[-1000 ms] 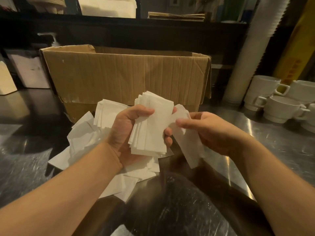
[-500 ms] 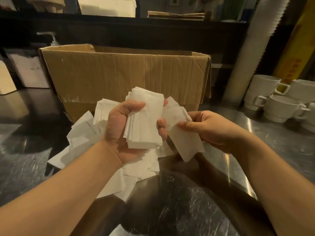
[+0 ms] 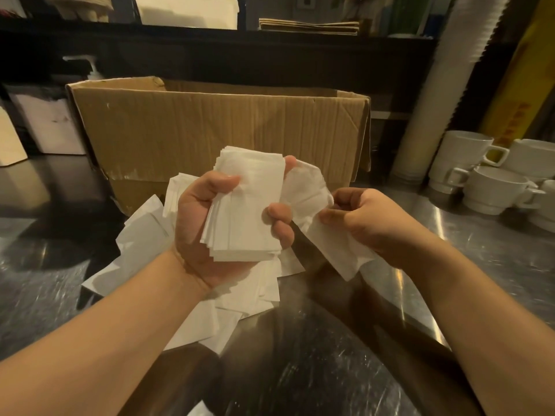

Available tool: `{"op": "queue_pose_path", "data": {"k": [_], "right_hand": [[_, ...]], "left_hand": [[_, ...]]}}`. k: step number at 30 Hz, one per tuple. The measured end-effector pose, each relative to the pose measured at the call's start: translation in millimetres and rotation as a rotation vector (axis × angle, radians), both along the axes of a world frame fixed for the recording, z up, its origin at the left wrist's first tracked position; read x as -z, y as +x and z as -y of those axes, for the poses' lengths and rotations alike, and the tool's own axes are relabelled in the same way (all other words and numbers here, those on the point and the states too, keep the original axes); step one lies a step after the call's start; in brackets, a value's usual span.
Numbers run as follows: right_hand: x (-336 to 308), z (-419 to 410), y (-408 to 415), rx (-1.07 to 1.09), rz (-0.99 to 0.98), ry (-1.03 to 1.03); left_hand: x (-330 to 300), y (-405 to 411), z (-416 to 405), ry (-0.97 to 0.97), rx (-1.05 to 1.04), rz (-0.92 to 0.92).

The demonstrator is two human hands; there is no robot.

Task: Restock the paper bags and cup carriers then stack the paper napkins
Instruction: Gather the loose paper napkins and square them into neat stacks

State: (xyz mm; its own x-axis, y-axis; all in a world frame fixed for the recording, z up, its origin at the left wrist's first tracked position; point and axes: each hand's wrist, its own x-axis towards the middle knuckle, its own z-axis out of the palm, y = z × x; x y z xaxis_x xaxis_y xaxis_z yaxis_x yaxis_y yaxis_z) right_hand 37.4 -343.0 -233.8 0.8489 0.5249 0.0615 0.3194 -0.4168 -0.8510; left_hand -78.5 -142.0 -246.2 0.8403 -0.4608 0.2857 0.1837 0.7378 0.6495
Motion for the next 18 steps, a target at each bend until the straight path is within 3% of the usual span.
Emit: {"op": "queue_pose_path", "data": {"k": [7,12,18], "right_hand": [[-6,5,-3,0.031,-0.046,0.237],[-9,7,-5,-0.042,-0.078,0.461],[-7,4,-4,-0.038,0.035,0.437]], "left_hand": [[-2,-4,4,-0.015,0.024,-0.003],[-2,2,-1,0.072,-0.124,-0.004],[0,0,2,0.151,-0.149,-0.105]]}}
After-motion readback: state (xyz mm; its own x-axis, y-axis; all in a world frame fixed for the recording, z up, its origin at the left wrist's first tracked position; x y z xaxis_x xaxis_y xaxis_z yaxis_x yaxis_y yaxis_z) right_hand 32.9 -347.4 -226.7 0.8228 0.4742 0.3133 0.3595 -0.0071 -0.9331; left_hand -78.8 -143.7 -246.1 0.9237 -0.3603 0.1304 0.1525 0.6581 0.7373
